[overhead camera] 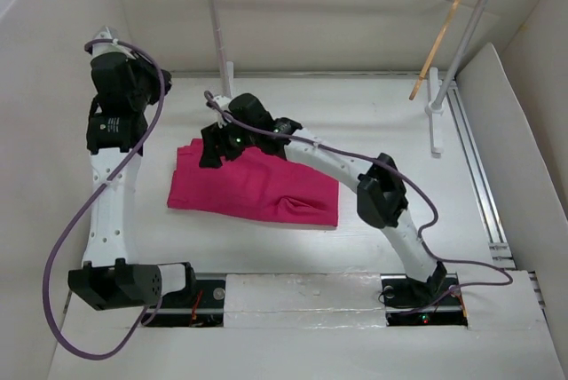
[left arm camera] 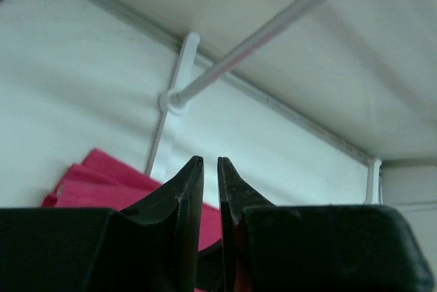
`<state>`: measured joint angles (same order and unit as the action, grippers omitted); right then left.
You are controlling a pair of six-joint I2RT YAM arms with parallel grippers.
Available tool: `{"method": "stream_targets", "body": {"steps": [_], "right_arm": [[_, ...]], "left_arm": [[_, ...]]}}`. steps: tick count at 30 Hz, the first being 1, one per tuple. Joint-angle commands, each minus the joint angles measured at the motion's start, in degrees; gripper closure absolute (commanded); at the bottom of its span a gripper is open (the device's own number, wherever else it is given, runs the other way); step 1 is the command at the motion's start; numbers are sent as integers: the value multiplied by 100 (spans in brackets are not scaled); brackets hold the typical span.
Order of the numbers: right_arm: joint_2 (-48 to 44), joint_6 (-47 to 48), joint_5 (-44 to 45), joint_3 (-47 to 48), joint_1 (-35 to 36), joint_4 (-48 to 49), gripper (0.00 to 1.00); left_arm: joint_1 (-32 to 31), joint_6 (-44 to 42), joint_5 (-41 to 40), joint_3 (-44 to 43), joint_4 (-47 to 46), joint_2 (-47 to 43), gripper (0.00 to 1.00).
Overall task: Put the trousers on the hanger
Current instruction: Fold the trousers
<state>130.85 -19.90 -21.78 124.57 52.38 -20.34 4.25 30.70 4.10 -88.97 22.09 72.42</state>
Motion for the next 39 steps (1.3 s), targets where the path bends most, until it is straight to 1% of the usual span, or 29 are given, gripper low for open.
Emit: {"method": "stream_targets", "body": {"steps": [1,2,3,4,5,6,7,8,9,10,11,12,13,14,17,19,22,24,28,29,34,37,38,39], "right_arm": [[-1014,240,-196,-439,-351,469,25],[-1600,467,-186,-1243,-499,530,25],[-1867,565,-195,-1678,-579,574,28],[-2131,679,-212,-2091,-667,575,32],[-2569,915,-256,-2852,-859,557,39],[-2756,1022,-300,-3234,-939,514,60],[-2923,1145,-344,-3577,-1001,461,77],[-3099,1433,-336,-3876,-1002,347,91],[-3396,1767,-196,-4584,-1080,-158,100],[-3399,1901,-195,-4591,-1081,-163,100],[-3477,2102,-169,-4800,-1081,-355,100],[-3626,2183,-143,-5202,-1081,-400,100],[-3697,2297,-151,-5398,-1029,-392,93],[-3759,2332,-151,-5565,-1028,-401,77],[-3891,2385,-134,-5848,-835,-418,65],[-3813,2482,-107,-5761,-782,-497,62],[-3612,2509,-99,-5690,-720,-568,63],[-3557,2500,85,-5707,-720,-507,63],[-3382,2438,279,-5716,-782,-383,63],[-3312,2430,462,-5673,-782,-305,63],[-3171,2412,613,-5602,-782,-217,64],[-3206,2377,824,-5593,-729,-93,70],[-3241,2385,920,-5584,-651,-76,82],[-3258,2386,1078,-5584,-650,-67,90]], "left_arm": [[-38,15,354,563,-28,-114,89],[-38,41,520,930,-81,-97,89],[-152,33,574,1134,-221,-97,88],[-301,24,618,1336,-327,-36,87],[-450,-28,645,1669,-380,43,86],[-599,-20,662,1829,-398,157,86],[-792,-29,758,1987,-468,402,86],[-794,-20,942,2345,-555,535,86],[-794,50,1153,2723,-930,832,86],[-794,50,1155,2727,-934,835,86],[-873,33,1381,2962,-1065,939,85],[-926,-19,1409,3025,-1075,1027,85],[-1118,-98,1392,3061,-1092,1185,85],[-1224,-186,1209,3061,-1084,1247,84],[-1304,-336,1014,3061,-1031,1537,84],[-1304,-371,883,3070,-996,1730,85],[-1234,-302,698,3175,-987,1906,87],[-1103,-231,829,3254,-1092,1960,88],[-1102,-152,900,3333,-1233,2004,89],[-1102,-178,856,3342,-1224,2012,89],[-1102,-240,803,3360,-1198,2030,90],[-1102,-257,680,3360,-1180,2048,90],[-1102,-257,619,3334,-1180,2065,90],[-1102,-249,601,3316,-1172,2083,91]]}}
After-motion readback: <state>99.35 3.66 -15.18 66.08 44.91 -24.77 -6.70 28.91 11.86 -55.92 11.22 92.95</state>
